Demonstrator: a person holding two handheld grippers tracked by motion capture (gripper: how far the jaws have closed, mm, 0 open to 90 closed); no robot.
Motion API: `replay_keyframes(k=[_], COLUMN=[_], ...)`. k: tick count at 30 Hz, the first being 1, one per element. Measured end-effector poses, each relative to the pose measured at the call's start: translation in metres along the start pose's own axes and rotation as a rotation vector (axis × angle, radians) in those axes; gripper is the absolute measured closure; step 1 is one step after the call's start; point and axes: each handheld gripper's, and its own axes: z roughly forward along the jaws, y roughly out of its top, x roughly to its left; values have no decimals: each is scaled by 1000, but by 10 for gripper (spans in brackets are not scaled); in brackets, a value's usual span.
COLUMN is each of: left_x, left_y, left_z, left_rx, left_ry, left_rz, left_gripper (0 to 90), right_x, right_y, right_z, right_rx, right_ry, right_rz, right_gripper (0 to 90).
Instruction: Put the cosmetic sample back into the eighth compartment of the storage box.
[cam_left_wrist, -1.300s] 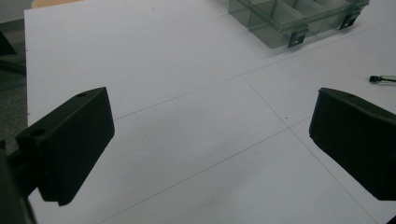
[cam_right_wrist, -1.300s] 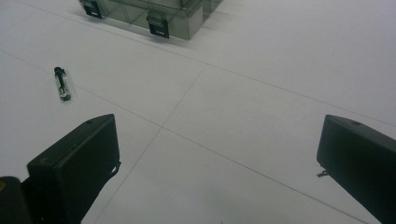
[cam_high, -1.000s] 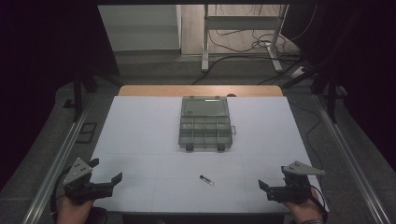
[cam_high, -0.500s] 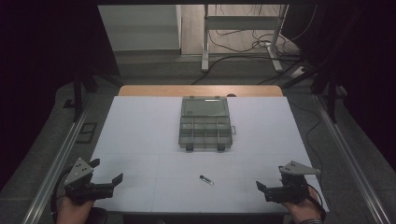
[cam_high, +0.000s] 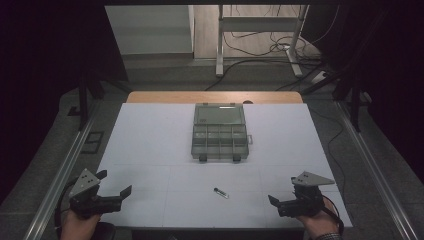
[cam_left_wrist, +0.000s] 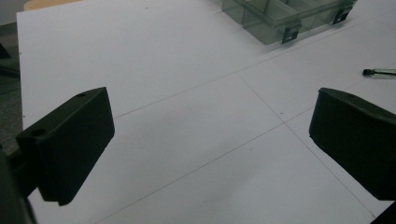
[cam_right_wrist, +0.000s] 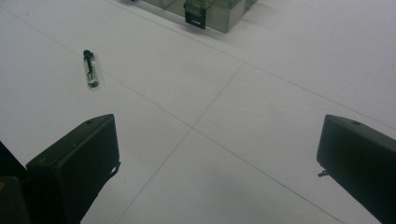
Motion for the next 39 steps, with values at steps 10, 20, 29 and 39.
replay_keyframes(k=[10, 20, 29, 39], left_x=[1, 1, 1, 2], left_y=[0, 0, 0, 0], left_z=[0, 0, 0, 1], left_rx=[1, 0, 1, 1], left_ry=[-2, -3, -5, -7], left_rz=[-4, -7, -11, -14], left_gripper=[8, 8, 9, 12], right_x=[5, 13, 19, 24], right_y=[4, 14, 21, 29], right_z=[6, 14, 22, 27], right_rx=[12, 35, 43, 48], right_ry=[45, 61, 79, 98], right_rz=[-15, -53, -81, -83], right_gripper=[0, 0, 0, 0])
